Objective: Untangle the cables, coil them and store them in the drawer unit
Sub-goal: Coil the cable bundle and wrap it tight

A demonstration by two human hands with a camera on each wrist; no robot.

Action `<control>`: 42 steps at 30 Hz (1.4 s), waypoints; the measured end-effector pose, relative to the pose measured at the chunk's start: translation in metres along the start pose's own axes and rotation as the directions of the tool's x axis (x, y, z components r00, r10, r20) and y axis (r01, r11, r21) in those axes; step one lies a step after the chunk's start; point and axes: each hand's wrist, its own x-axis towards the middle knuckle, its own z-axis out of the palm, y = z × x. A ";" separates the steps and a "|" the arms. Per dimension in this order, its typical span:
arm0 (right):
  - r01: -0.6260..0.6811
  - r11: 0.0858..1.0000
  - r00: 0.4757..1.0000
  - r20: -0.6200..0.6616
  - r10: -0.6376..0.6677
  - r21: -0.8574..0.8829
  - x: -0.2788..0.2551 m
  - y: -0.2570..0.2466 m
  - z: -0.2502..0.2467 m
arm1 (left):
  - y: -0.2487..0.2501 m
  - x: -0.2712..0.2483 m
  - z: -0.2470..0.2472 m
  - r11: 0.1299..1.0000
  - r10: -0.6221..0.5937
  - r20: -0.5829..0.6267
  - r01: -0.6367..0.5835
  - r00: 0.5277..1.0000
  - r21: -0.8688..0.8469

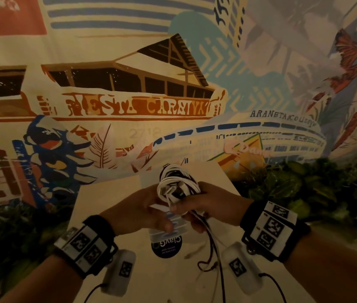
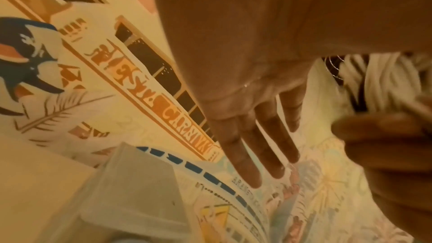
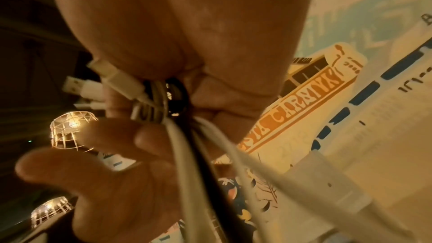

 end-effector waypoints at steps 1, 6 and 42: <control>0.020 0.999 1.000 0.022 -0.020 0.026 0.000 0.000 0.003 | 0.004 0.003 0.008 0.998 0.038 0.015 -0.037 0.999 -0.059; 0.072 0.975 0.991 0.098 -0.094 0.209 0.002 0.000 0.016 | 0.026 0.013 0.021 0.939 0.178 -0.080 -0.194 0.981 -0.285; -0.154 0.988 0.988 0.031 0.154 0.013 0.007 -0.011 -0.022 | 0.053 -0.004 -0.013 0.445 0.310 -0.019 -0.127 0.951 0.887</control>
